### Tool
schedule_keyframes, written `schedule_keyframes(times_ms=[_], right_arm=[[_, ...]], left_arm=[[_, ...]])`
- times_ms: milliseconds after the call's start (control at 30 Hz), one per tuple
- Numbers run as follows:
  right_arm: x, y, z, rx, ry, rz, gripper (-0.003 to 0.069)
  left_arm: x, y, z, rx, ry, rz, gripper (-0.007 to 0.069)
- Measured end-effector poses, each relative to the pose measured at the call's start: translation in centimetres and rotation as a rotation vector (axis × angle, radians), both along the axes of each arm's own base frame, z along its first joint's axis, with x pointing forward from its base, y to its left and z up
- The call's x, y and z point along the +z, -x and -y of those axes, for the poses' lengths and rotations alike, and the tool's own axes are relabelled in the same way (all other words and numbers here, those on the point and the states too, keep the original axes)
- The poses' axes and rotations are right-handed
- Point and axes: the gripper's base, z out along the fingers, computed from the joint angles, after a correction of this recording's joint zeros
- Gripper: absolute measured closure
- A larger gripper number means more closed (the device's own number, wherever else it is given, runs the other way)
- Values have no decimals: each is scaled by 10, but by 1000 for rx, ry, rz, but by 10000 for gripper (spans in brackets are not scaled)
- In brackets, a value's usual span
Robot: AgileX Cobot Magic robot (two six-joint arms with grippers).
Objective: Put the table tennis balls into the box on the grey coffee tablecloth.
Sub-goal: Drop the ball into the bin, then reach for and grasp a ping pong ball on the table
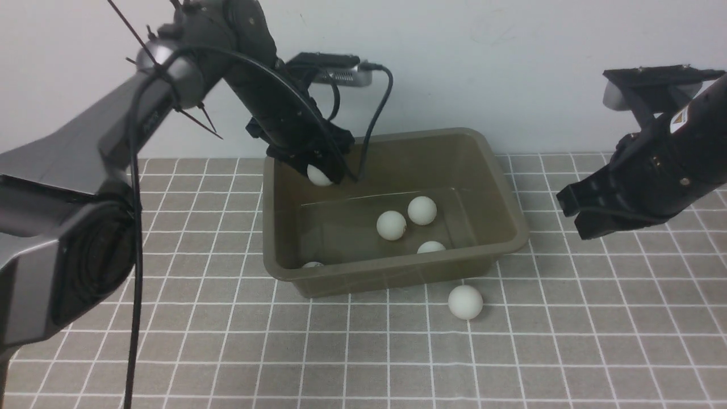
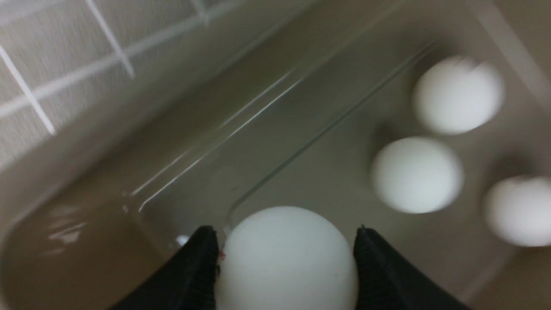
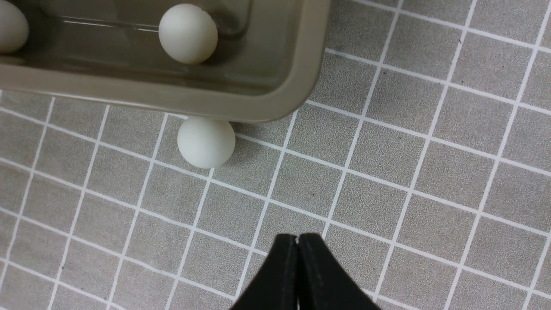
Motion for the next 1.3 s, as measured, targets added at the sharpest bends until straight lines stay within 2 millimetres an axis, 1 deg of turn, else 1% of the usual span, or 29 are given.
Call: schedule_keyframes(times_ms=[67,233,300,433,533,633,700,767,800,833,867,900,933,967,1000,1033,1067,1167,1200,1233,1300], right_arm=[[0,-1,0,-1,-2,8,673],[1,-1,-1,-5,-10,16,673],[1,-1,-1,-4,-16,15,673],[0,-2,-3,-6,-36,5,673],[-4,-2,-6,-9,-69,-23,668],[-13,-5,-13,8,-91,-66,644],[-23,-9,-21,38,-82,-93,604],[-36,-13,-33,72,-69,-113,543],[-36,-13,-34,76,-68,-109,536],[-50,-17,-48,112,-47,-110,457],[-53,-19,-49,114,-42,-108,449],[-59,-21,-53,124,-33,-101,417],[-69,-25,-61,137,-24,-92,349],[-73,-27,-63,138,-20,-89,332],[-83,-31,-69,146,-12,-86,274],[-93,-34,-73,150,-4,-86,230],[-101,-37,-76,156,4,-91,204],[-118,-42,-83,164,13,-90,154],[-121,-42,-84,168,15,-91,148],[-130,-43,-88,177,23,-96,137],[-142,-45,-90,180,32,-114,153]], left_arm=[[-10,-3,-3,13,-44,-11,248],[-13,-7,-18,53,-162,17,116],[-11,-10,-27,77,-221,38,93],[0,-18,-50,146,-311,92,86],[13,-19,-56,165,-312,127,120],[38,-14,-56,161,-290,174,225],[61,-7,-55,152,-254,211,352],[88,3,-54,150,-213,250,517],[91,5,-54,150,-211,256,517],[119,19,-56,155,-187,297,596],[121,21,-56,155,-184,299,603],[127,27,-58,156,-181,300,614],[141,41,-60,158,-176,308,624],[144,46,-62,158,-177,305,628],[148,58,-64,157,-181,289,629],[149,66,-66,158,-185,273,629],[149,74,-68,160,-188,256,629],[145,90,-71,172,-194,210,629],[144,93,-72,173,-195,202,629],[141,104,-74,177,-200,175,629],[140,116,-77,180,-204,155,629]])
